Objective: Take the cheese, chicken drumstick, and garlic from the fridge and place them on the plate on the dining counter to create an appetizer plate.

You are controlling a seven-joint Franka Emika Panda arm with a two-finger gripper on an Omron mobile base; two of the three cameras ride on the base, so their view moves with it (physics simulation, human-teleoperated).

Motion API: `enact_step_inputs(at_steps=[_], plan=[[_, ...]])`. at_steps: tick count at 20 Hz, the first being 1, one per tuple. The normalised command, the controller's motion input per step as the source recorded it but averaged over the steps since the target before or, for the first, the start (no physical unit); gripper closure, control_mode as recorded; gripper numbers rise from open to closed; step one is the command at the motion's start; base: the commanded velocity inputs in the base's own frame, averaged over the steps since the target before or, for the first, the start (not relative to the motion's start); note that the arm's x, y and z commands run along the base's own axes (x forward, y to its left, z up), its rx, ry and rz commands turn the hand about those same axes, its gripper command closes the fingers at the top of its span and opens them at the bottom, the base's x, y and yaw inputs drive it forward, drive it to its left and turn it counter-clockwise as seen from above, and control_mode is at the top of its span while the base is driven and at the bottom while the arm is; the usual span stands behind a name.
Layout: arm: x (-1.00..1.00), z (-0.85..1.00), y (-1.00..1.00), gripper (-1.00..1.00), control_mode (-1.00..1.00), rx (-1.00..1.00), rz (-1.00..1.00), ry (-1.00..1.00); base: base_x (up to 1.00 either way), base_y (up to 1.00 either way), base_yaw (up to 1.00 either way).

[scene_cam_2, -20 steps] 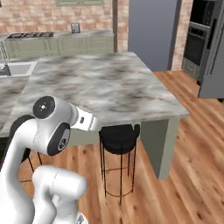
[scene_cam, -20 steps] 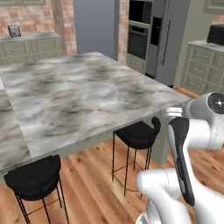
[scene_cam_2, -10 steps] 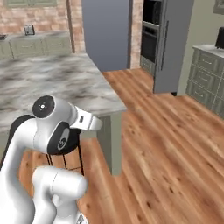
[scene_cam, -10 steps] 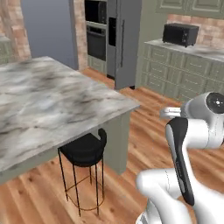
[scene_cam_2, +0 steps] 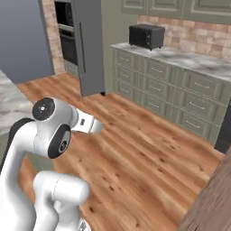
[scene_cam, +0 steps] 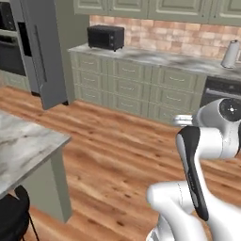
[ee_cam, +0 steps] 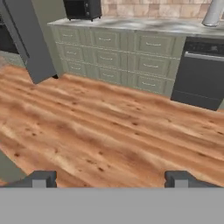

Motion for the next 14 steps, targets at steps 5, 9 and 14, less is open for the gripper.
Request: enact_step_inputs(at_steps=[5, 9, 14], plan=[[0.0, 0.0, 0.0, -1.0, 1.0, 0.0, 0.0, 0.0, 0.86, -0.44, -0.13], [0.0, 0.0, 0.0, -1.0, 1.0, 0.0, 0.0, 0.0, 1.0, -0.13, 0.0], [0.0, 0.0, 0.0, -1.0, 1.0, 0.0, 0.0, 0.0, 1.0, 0.01, 0.03]])
